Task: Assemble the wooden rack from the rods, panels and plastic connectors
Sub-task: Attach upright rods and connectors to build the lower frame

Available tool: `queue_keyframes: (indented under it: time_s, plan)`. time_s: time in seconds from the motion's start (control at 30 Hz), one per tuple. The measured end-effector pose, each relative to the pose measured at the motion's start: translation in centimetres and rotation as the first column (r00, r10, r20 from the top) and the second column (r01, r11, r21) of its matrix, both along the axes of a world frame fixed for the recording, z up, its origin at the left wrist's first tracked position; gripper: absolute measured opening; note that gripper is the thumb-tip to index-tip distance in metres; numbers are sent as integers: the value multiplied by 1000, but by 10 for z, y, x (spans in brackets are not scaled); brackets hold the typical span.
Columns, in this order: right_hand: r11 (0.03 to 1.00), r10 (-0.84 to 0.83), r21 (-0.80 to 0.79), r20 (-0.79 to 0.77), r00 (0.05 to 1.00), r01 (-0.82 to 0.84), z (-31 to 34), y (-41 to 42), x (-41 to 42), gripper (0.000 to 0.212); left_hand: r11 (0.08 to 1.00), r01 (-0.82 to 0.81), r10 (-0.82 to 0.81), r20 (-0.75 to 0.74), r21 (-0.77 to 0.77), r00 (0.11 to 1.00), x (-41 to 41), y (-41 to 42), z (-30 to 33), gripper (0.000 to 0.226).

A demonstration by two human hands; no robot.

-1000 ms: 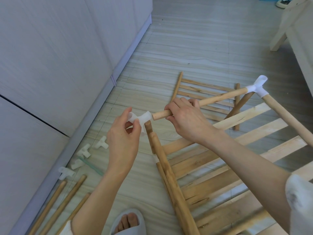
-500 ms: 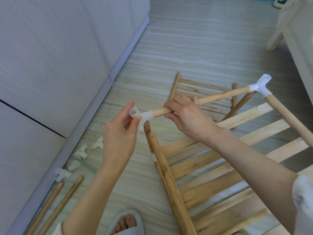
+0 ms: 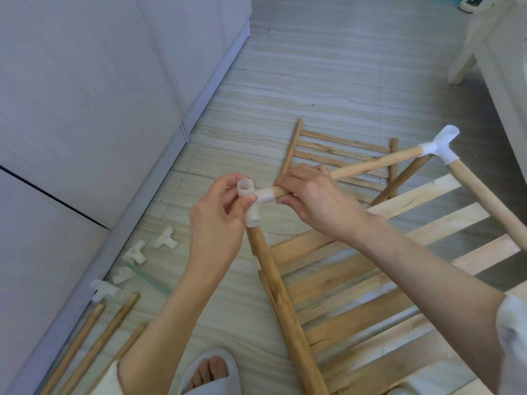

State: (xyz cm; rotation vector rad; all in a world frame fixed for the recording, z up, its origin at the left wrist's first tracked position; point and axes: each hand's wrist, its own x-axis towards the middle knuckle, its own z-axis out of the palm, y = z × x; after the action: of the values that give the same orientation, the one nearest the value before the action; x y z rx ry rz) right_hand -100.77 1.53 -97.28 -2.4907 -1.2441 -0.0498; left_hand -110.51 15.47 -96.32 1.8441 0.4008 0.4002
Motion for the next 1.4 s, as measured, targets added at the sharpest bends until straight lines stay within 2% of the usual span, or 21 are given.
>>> queue_keyframes:
  time_s: [0.1, 0.3, 0.47, 0.57, 0.67, 0.73, 0.87, 1.03, 1.4]
  plan:
    - [999, -4, 36, -73, 997, 7, -1, -2, 5, 20, 967, 120, -117, 26, -227, 993, 1, 9, -8, 21]
    - [995, -33, 87, -174, 984, 48, -4, -1, 14, 26, 895, 259, -311, -93, -364, 946, -6, 28, -35, 34]
    - [993, -63, 82, -188, 980, 79, -6, -3, 19, 22, 776, 354, -479, -122, -521, 869, 9, 34, -40, 35]
    - [992, -91, 69, -183, 979, 105, -5, -2, 17, 25, 775, 389, -487, -79, -498, 870, 16, 36, -48, 27]
    - [983, -128, 92, -280, 951, 160, 6, 8, 9, 41, 753, 432, -509, -21, -496, 861, 17, 36, -61, 31]
    - [978, -120, 123, -331, 936, 169, 10, 21, 2, 44, 771, 418, -485, -17, -480, 874, 17, 35, -67, 31]
    - [967, -149, 150, -323, 935, 206, 4, 41, -4, 19, 816, 359, -413, -21, -454, 911, 19, 31, -69, 28]
    - [972, -127, 134, -397, 909, 194, 6, 40, -5, 14, 836, 329, -364, 3, -439, 931, 18, 26, -69, 24]
    - [976, -106, 136, -379, 919, 169, -1, 40, -9, 10, 835, 235, -278, -13, -498, 960, 14, 30, -78, 27]
